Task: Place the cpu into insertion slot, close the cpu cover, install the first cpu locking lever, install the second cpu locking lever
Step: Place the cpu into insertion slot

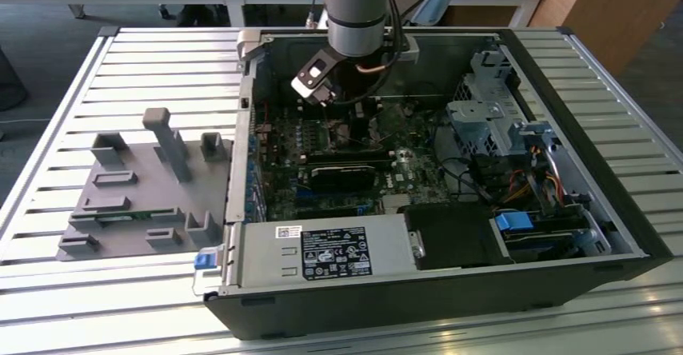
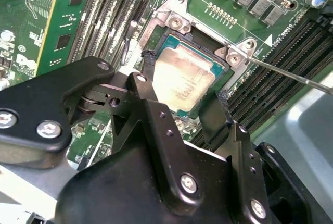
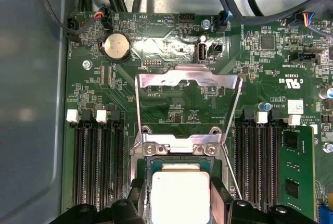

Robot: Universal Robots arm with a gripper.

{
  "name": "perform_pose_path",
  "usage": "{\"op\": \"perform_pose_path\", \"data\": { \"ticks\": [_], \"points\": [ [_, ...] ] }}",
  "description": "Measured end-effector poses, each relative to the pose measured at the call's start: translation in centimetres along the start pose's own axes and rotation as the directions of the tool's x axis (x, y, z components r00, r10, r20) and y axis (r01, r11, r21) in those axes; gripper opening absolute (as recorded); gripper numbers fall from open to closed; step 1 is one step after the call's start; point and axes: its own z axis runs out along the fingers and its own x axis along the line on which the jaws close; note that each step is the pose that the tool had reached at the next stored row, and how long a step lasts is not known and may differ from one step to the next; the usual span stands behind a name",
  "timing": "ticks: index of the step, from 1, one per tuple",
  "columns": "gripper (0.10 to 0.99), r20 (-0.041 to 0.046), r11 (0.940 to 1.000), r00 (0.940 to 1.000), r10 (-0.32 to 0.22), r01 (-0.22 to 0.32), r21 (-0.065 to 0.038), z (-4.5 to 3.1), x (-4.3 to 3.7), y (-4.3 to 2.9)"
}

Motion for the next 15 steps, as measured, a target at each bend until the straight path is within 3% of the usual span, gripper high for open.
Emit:
{"op": "perform_pose_path", "data": {
  "ticks": [4, 8, 9, 10, 12, 13, 15],
  "points": [
    [0.612, 0.0, 1.0, 1.0, 0.0, 0.0, 0.0, -0.86, -0.03, 0.05],
    [0.6, -0.0002, 1.0, 1.0, 0.0, 0.0, 0.0, -0.97, -0.24, 0.06],
    [0.537, -0.0002, 1.0, 1.0, 0.0, 0.0, 0.0, -0.97, -0.32, 0.06],
    [0.537, -0.0001, 1.0, 1.0, 0.0, 0.0, 0.0, -0.99, -0.36, 0.06],
    [0.42, 0.0, 1.0, 1.0, 0.0, 0.0, 0.001, -1.05, -0.38, 0.08],
    [0.42, -0.0002, 1.0, 1.0, 0.0, 0.0, 0.001, -1.07, -0.37, 0.08],
    [0.302, -0.0001, 1.0, 1.0, 0.0, 0.0, 0.001, -1.12, -0.39, 0.08]
  ]
}}
